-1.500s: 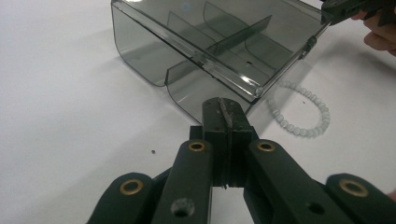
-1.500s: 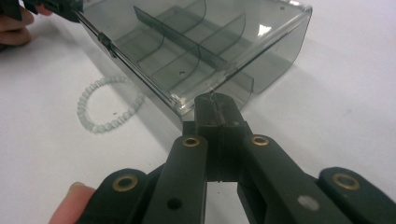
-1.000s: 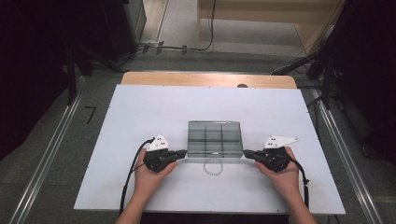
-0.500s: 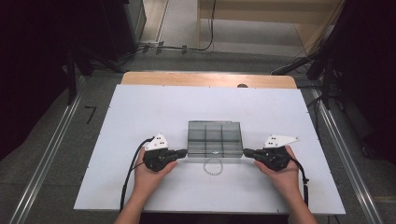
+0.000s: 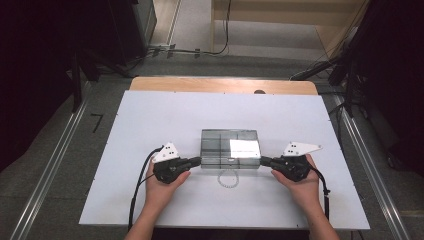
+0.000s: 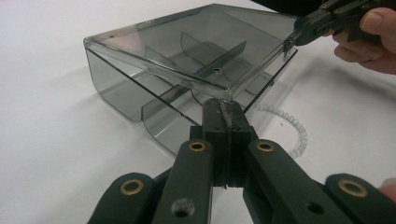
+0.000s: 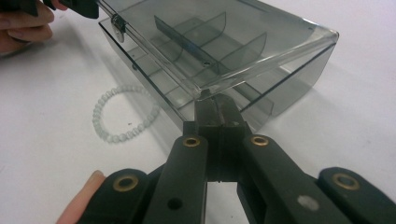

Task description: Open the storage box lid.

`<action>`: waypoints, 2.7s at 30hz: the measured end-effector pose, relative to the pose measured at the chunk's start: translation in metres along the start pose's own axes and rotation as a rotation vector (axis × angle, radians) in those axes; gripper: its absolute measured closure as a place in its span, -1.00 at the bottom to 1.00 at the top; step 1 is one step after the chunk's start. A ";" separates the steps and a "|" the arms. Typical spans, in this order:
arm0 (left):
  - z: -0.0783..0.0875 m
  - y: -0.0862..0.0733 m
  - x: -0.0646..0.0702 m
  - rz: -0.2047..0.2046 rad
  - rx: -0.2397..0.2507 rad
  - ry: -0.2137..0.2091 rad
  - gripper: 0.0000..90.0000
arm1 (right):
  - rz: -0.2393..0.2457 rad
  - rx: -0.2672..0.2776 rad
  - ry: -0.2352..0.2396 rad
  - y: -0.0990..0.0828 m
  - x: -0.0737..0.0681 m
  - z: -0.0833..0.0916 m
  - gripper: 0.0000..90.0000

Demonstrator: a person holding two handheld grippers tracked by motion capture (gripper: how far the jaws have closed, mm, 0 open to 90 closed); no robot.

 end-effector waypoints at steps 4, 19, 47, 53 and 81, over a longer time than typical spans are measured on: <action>0.000 0.001 -0.001 0.009 0.010 0.018 0.74 | 0.003 0.014 0.001 0.004 -0.003 -0.001 0.95; -0.006 0.008 -0.010 0.050 0.034 0.081 -0.73 | -0.007 0.069 -0.031 0.027 -0.006 0.002 0.95; -0.046 0.047 -0.050 0.002 0.022 0.140 -0.86 | -0.017 0.144 -0.077 0.066 0.000 0.003 0.95; -0.053 0.050 -0.057 0.001 0.042 0.138 -0.62 | -0.017 0.148 -0.072 0.073 0.001 0.001 0.95; -0.069 0.050 -0.069 0.010 0.022 0.139 0.16 | -0.069 0.145 -0.043 0.070 0.018 0.007 0.84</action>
Point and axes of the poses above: each handheld gripper's, and its own axes: z roughly backward along the jaws, y roughly out of its top, x roughly to its right, the point moved 3 cm from there along -z, roughly forward along the jaws, and after that the axes turned 10 degrees about -z, right-handed, at the moved point
